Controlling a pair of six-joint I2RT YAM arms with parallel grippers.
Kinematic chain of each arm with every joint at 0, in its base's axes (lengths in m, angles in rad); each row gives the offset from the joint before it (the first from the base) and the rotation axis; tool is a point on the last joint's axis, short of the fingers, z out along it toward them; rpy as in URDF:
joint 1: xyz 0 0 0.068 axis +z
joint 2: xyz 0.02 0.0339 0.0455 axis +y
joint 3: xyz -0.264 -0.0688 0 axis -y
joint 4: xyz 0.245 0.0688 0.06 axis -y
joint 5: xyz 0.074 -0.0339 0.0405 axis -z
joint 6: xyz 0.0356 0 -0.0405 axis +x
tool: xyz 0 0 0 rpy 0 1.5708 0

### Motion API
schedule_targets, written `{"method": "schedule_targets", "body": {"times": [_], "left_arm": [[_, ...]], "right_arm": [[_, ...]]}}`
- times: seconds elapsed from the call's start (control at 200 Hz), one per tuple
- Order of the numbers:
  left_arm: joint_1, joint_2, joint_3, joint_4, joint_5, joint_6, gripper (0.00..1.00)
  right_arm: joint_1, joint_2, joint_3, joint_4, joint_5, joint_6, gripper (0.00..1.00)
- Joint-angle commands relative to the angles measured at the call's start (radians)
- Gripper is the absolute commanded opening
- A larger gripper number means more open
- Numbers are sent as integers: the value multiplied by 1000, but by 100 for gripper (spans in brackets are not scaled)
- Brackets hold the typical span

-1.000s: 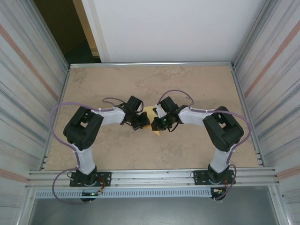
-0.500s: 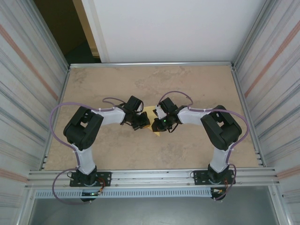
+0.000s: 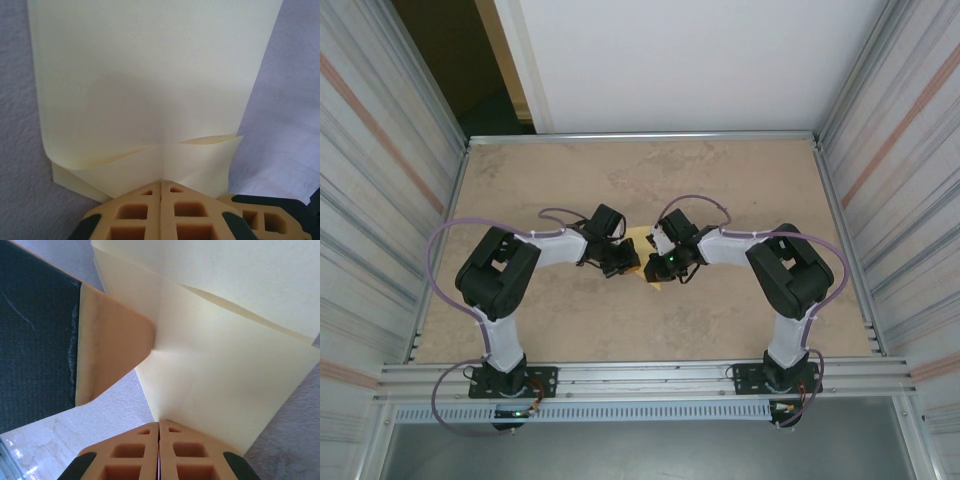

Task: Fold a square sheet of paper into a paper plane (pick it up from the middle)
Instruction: Third fold the triangle at the center of the table.

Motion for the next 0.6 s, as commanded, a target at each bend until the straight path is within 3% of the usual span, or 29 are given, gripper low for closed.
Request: {"method": "schedule_targets", "body": {"times": [0.0, 0.291, 0.596], "left_arm": [[16, 15, 1, -104, -48, 34, 6], [15, -73, 19, 8, -6, 106, 9], [-31, -13, 29, 29, -29, 104, 8]], "right_arm": [[-2, 25, 6, -46, 23, -21, 9], [-2, 32, 5, -52, 27, -21, 9], [-3, 42, 11, -55, 28, -17, 9]]}}
